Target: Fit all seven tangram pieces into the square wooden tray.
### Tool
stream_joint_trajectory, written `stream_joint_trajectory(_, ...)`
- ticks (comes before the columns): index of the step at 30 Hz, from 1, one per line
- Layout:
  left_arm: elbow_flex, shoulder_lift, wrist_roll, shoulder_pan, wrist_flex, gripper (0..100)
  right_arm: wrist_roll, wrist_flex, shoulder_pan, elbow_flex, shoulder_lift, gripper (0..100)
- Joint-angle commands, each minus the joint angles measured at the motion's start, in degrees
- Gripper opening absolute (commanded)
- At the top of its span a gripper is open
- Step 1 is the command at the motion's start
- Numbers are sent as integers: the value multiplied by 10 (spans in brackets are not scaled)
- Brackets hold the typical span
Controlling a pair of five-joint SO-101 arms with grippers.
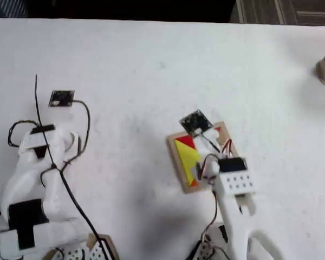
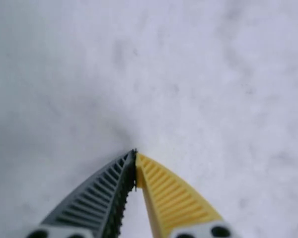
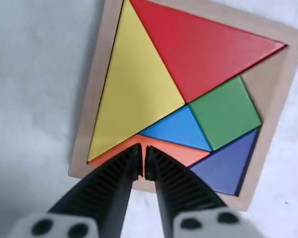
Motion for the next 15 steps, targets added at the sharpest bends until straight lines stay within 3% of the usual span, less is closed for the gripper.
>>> stream_joint_trajectory(1,40,-79,-11,-4,-44,20,4,3,5,32,-107,19)
stream_joint_trajectory(8,111,-167,-15,11,-67,20,-39,5,107,101,-280,23)
stream_joint_trajectory(15,130,-204,-15,8,-66,20,-40,29,129,186,-437,24)
